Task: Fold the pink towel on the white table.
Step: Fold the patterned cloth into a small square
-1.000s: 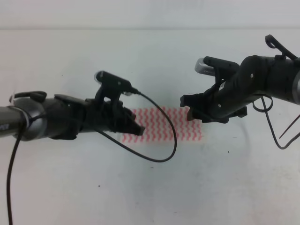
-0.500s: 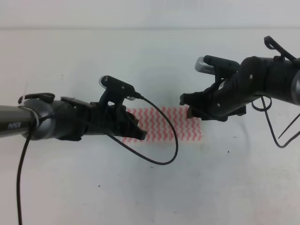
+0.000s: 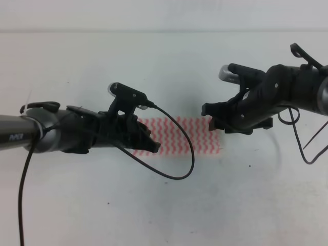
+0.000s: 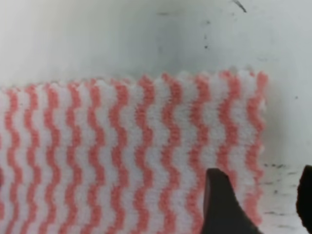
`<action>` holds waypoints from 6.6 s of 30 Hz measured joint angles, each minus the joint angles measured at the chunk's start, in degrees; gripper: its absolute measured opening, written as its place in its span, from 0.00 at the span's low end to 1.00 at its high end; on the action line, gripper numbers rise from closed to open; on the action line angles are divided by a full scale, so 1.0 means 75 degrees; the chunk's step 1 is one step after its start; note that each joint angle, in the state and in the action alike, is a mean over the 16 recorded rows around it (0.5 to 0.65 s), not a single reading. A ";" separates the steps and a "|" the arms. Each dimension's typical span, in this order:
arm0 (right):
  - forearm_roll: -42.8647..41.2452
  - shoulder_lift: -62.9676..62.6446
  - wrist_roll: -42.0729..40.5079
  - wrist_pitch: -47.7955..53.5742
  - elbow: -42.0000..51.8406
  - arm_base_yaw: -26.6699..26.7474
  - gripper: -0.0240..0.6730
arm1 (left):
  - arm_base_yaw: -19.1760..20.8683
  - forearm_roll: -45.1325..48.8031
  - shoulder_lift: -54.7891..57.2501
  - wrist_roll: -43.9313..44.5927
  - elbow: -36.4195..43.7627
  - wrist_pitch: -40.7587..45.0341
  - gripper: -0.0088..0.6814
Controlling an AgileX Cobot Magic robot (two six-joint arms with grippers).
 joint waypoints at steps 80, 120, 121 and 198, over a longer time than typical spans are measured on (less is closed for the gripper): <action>0.1565 0.0522 -0.1164 0.0137 -0.0036 -0.0015 0.03 | 0.0000 0.0002 0.0000 0.0005 0.0000 0.0441 0.00; 0.3446 -0.0176 -0.2846 0.0012 -0.0020 0.0086 0.01 | 0.0023 0.0128 -0.0152 0.0036 0.0012 0.0929 0.00; 0.3443 -0.0176 -0.2845 0.0012 -0.0020 0.0086 0.01 | 0.0028 0.0209 -0.0164 -0.0043 0.0013 0.0906 0.00; 0.3526 0.0104 -0.2853 0.0204 -0.0618 0.0571 0.01 | 0.0304 -0.0396 -0.0063 0.0000 0.0529 0.1746 0.00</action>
